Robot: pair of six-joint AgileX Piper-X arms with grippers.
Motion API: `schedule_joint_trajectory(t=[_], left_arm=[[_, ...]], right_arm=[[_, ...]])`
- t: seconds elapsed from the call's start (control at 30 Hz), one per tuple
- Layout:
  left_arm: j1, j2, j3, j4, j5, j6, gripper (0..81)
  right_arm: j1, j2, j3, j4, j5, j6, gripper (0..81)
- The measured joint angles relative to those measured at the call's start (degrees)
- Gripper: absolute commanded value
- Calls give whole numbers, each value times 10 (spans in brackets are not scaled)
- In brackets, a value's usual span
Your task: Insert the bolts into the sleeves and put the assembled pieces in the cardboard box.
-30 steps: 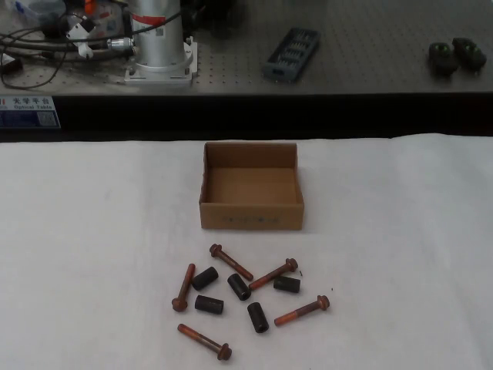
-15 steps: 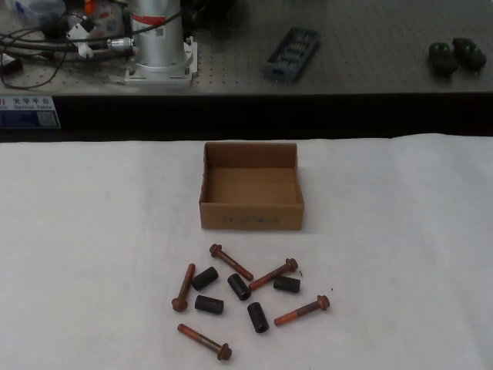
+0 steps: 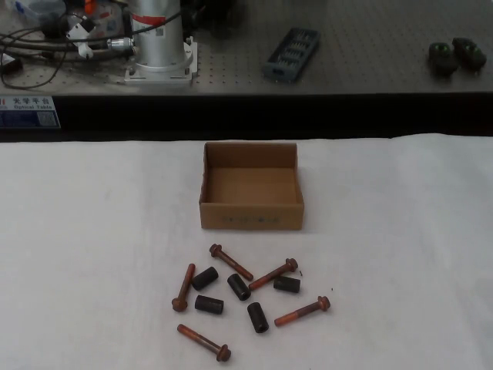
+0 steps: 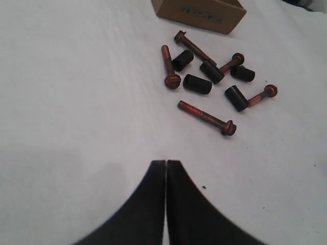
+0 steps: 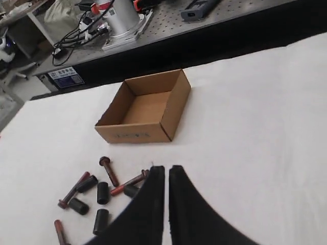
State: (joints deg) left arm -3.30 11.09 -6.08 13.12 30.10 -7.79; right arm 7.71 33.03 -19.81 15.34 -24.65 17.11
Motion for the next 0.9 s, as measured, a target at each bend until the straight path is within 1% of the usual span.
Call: schedule_joint_trajectory(t=[0.07, 0.1, 0.17, 0.3, 0.33, 0.37, 0.4, 0.43, 0.5, 0.6, 0.63, 0.67, 0.73, 0.8, 0.9], left_arm=[[0, 41, -25, 5, 31, 41, 6], [0, 45, -28, 5, 34, 41, 6], [-1, 89, -56, 6, 58, 78, 6], [-6, 141, -87, 6, 73, 115, 6], [-17, 191, -90, 6, 73, 119, 6], [-24, 219, -140, 6, 80, 183, 6], [-34, 248, -160, 5, 82, 206, 6], [-45, 278, -181, 5, 83, 227, 6], [-66, 332, -223, 4, 83, 261, 6], [-104, 419, -281, 4, 83, 299, 6], [-118, 449, -300, 4, 78, 311, 6], [-143, 499, -316, 4, 72, 321, 6], [-167, 541, -350, 11, 47, 356, 6], [-186, 575, -383, 30, 20, 404, 6], [-209, 619, -422, 76, -8, 499, 6]], right_arm=[[25, 55, -25, 4, -6, -16, 37], [39, 82, -38, 7, -8, -25, 37], [69, 126, -59, 9, -9, -38, 37], [128, 201, -96, 11, -13, -61, 37], [150, 228, -112, 11, -13, -69, 37], [150, 231, -114, 11, -13, -69, 37], [159, 240, -119, 11, -13, -70, 37], [159, 242, -121, 11, -13, -70, 37], [174, 263, -131, 11, -13, -71, 37], [177, 268, -143, 11, -13, -72, 37], [177, 268, -145, 11, -11, -72, 37], [177, 268, -148, 11, -10, -72, 37], [177, 268, -151, 11, -7, -72, 37], [177, 268, -152, 11, -5, -72, 37], [177, 268, -151, 11, -5, -72, 37]])
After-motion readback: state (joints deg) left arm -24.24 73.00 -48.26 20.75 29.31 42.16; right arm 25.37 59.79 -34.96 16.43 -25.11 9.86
